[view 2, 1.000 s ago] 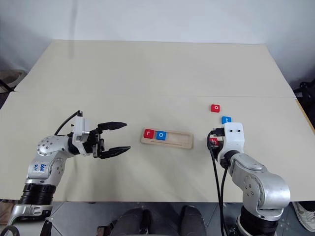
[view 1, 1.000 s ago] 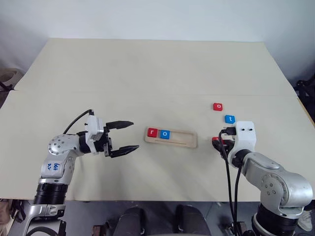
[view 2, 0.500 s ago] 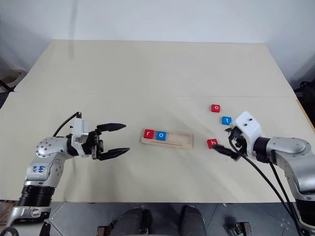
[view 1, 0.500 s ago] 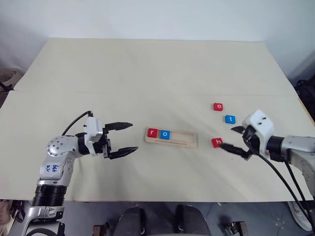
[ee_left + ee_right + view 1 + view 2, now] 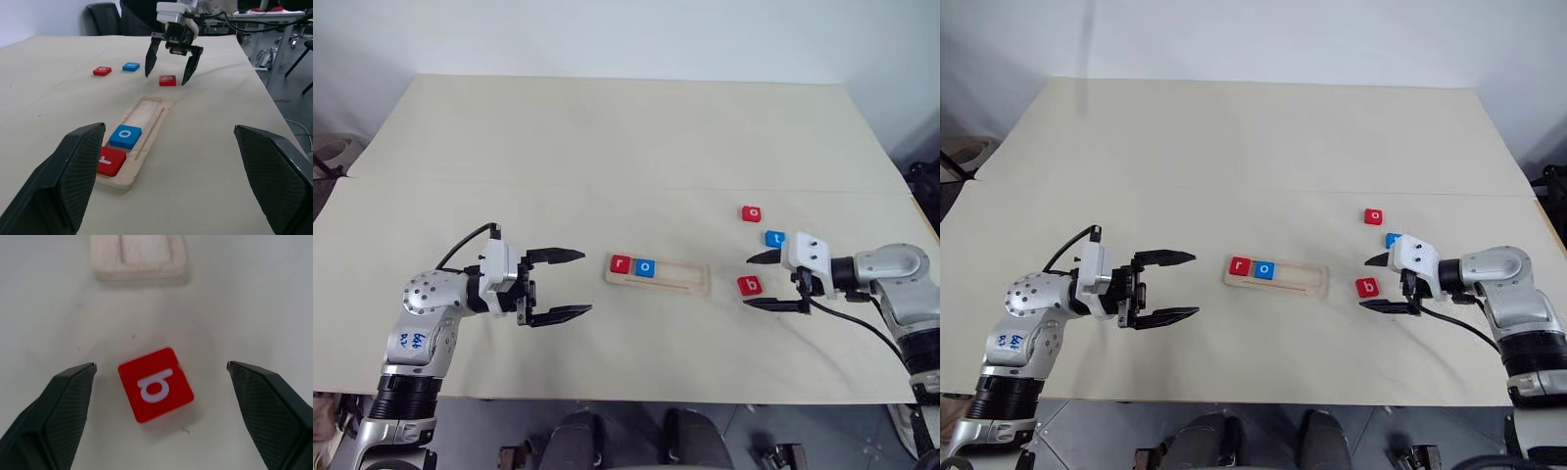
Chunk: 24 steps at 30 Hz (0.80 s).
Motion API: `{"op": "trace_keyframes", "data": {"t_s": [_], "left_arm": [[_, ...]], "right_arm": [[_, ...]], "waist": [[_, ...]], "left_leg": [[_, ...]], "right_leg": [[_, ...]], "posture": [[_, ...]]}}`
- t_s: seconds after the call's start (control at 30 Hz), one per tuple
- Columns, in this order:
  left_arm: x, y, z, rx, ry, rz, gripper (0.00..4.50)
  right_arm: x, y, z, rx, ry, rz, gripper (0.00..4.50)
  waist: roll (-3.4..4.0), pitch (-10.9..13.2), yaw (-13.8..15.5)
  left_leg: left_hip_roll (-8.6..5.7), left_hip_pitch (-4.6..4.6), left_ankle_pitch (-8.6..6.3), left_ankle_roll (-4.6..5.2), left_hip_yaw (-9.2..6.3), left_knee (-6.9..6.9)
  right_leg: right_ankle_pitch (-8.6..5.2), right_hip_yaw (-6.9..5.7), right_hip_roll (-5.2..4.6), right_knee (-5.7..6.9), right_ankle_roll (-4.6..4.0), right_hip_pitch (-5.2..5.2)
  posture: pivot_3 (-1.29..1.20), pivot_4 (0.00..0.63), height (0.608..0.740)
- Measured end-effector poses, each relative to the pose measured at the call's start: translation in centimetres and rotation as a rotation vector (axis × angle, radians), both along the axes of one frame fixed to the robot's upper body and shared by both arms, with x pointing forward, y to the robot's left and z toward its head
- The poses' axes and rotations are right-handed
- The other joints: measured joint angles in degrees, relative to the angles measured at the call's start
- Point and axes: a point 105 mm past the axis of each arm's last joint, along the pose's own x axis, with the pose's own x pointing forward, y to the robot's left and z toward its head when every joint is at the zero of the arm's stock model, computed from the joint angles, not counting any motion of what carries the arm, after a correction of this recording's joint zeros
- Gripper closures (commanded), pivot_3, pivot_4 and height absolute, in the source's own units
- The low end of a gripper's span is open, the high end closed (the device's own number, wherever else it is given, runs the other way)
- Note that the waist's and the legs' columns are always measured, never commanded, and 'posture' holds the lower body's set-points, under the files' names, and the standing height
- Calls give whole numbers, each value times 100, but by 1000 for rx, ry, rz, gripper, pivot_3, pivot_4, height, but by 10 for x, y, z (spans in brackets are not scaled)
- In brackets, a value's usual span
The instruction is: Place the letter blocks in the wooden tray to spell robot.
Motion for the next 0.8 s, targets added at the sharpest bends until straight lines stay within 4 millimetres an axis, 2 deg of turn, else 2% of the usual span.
{"op": "trace_keyframes", "data": {"t_s": [0.1, 0.33, 0.43, 0.6, 0.73, 0.8], "left_arm": [[-1, -1, -1, 2, 3, -5, 0], [-1, -1, -1, 3, 3, -7, 0], [-1, -1, -1, 2, 3, -4, 0], [1, -1, 0, -1, 1, 4, 0], [2, -1, 0, -2, 2, 14, 0], [3, -3, -1, -3, 2, 14, 0]], "right_arm": [[2, -2, -1, -8, 21, 18, 608], [3, -2, -3, -8, 52, 41, 2946], [3, 2, 0, 8, 62, 43, 3033], [2, 31, 16, 51, 71, 94, 3033], [4, 68, 36, 121, 74, 131, 3033], [6, 90, 40, 140, 73, 153, 3033]], "waist": [[0, 0, 1], [0, 0, -2], [0, 0, -6], [4, 1, -4], [4, 1, -8], [4, 1, -7]], "left_leg": [[1, 1, 0, 0, -1, 1], [2, 2, 0, 0, -2, 6], [4, 2, 0, 0, -2, 7], [5, 1, 0, -1, -3, 6], [7, 2, 0, -1, -4, 6], [5, 1, 0, -1, -4, 7]], "right_leg": [[0, -1, 0, 2, 0, 1], [0, 0, 0, 5, 0, 3], [0, 1, 0, 6, 0, 3], [0, 0, 0, 7, 0, 0], [0, 0, 1, 10, -1, 0], [0, 0, 1, 12, -1, -2]], "posture": [[0, 150, 740], [0, 150, 740], [0, 150, 740], [0, 150, 740], [0, 150, 740], [0, 150, 740]]}}
